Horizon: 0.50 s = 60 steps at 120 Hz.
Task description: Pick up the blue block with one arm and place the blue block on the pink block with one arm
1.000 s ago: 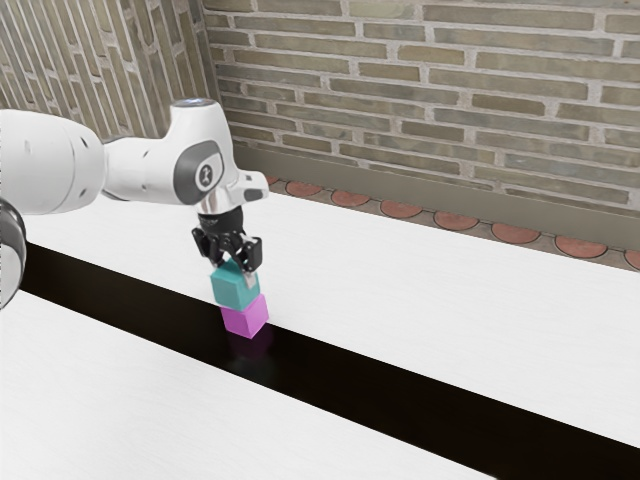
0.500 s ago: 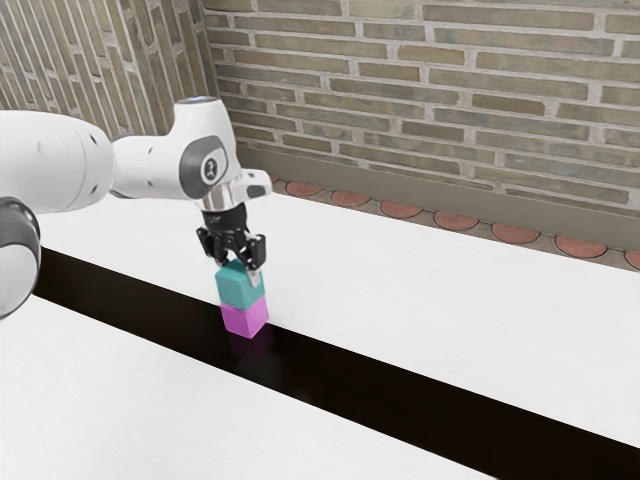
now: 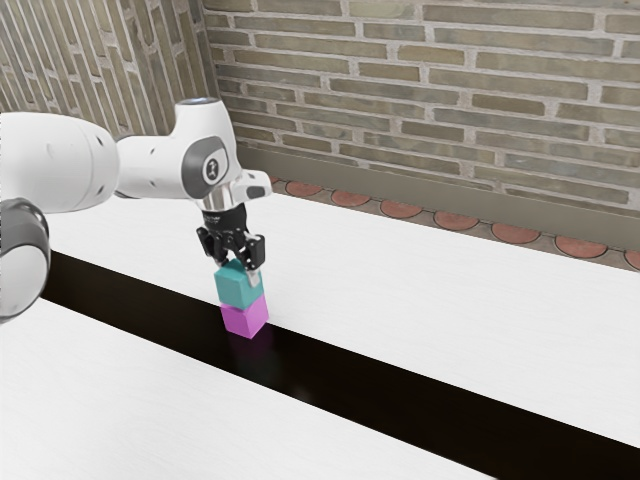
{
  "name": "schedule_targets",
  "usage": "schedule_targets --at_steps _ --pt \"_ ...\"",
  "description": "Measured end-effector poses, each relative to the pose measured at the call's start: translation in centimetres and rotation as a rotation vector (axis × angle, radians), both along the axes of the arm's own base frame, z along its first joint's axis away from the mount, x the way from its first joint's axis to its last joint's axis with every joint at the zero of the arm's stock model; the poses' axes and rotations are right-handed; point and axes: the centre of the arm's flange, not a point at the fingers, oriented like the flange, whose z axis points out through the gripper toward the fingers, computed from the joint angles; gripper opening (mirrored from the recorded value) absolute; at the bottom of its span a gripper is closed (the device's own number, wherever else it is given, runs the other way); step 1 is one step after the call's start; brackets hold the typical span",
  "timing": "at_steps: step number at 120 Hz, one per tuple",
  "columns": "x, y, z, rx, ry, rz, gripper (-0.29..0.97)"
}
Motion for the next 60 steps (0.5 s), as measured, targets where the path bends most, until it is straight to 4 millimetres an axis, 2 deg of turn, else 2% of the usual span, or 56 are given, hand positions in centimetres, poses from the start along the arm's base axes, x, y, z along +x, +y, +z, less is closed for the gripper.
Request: schedule_targets --at_steps 21,60 --pt "0.14 0.57 0.04 -0.001 -0.003 0.004 0.34" --pt "0.46 0.17 -0.09 -0.004 -0.005 -0.008 0.34"
